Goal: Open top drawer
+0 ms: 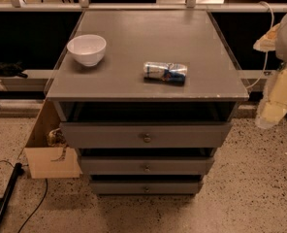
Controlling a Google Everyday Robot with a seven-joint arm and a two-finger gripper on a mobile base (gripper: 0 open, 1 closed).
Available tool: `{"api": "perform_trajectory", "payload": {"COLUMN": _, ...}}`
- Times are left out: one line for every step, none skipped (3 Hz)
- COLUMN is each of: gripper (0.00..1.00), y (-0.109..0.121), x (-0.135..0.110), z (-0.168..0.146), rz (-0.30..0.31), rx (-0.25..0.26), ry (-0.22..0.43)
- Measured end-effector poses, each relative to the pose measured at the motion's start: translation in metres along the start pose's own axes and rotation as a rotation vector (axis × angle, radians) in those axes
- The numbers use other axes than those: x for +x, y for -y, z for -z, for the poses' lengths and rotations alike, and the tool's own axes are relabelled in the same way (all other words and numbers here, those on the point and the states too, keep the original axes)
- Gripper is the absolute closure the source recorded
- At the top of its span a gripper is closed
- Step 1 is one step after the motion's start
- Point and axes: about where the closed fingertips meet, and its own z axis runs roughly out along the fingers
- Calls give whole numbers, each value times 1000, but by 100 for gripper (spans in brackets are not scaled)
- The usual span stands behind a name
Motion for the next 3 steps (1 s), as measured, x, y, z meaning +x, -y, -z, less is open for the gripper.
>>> {"api": "perform_trajectory", "payload": {"gripper": 0, "y": 0, "x": 0, "z": 0, "rz": 0, "rx": 0, "ry": 0}}
{"api": "perform_trajectory", "payload": {"gripper": 0, "y": -7, "x": -3, "z": -13, "rz": -47, "rx": -21, "ry": 64}}
{"api": "perform_trajectory", "payload": {"gripper": 0, "y": -22, "x": -4, "z": -44, "rz": -81, "rx": -63, "ry": 77}}
